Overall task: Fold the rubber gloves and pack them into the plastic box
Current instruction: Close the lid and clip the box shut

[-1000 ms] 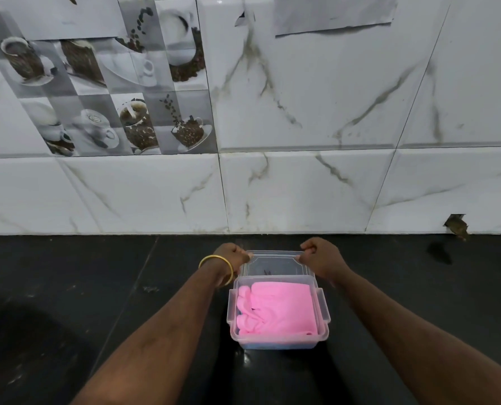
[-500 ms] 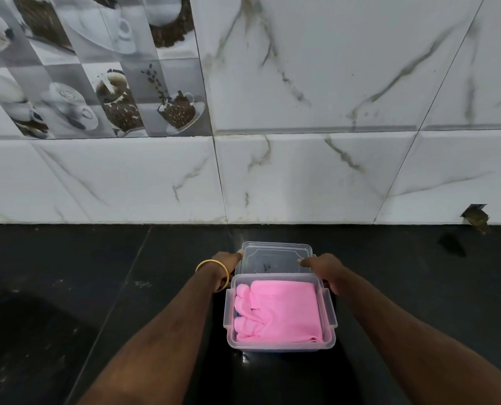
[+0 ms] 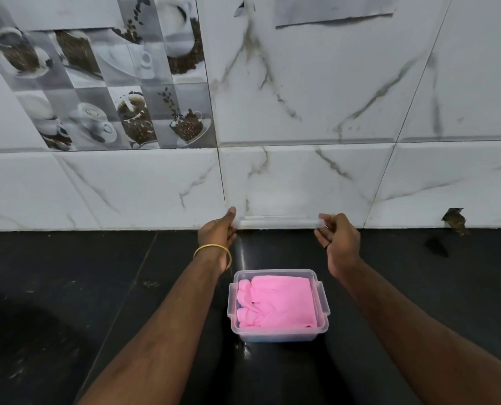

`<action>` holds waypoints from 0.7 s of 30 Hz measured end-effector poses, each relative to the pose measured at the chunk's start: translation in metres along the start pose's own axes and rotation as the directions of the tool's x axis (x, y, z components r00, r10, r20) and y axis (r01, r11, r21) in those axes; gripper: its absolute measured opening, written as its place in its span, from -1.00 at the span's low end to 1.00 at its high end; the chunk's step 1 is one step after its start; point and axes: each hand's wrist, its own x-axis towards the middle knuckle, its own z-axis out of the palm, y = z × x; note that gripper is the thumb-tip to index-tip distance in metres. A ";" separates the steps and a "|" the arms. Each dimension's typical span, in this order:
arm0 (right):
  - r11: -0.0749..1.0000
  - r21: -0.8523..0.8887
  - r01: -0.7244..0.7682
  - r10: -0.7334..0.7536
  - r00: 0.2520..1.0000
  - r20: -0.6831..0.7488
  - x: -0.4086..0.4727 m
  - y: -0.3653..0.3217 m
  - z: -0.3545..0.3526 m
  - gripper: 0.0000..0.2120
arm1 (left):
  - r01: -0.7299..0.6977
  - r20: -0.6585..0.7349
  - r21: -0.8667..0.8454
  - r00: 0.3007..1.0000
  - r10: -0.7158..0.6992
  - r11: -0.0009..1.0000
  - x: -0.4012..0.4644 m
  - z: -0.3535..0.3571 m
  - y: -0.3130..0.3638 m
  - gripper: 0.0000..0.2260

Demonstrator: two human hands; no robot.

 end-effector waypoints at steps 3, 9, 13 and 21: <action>0.988 -0.108 0.113 -0.117 0.993 -0.031 -0.019 0.001 -0.006 -0.88 | -0.056 -0.016 0.070 0.998 0.057 0.996 -0.020 -0.009 -0.004 -0.78; 0.951 -0.238 0.196 -0.196 0.980 0.024 -0.055 0.010 -0.025 -0.80 | -0.185 0.028 0.319 0.982 0.186 0.930 -0.057 -0.037 -0.019 -0.81; 0.890 -0.382 0.248 -0.243 0.968 0.063 -0.075 0.021 -0.044 -0.72 | -0.215 0.056 0.480 0.975 0.214 0.851 -0.078 -0.052 -0.037 -0.75; 0.764 -0.623 0.167 -0.219 0.976 -0.006 -0.091 0.056 -0.074 -0.76 | -0.301 0.128 0.681 0.946 0.297 0.667 -0.106 -0.071 -0.076 -0.70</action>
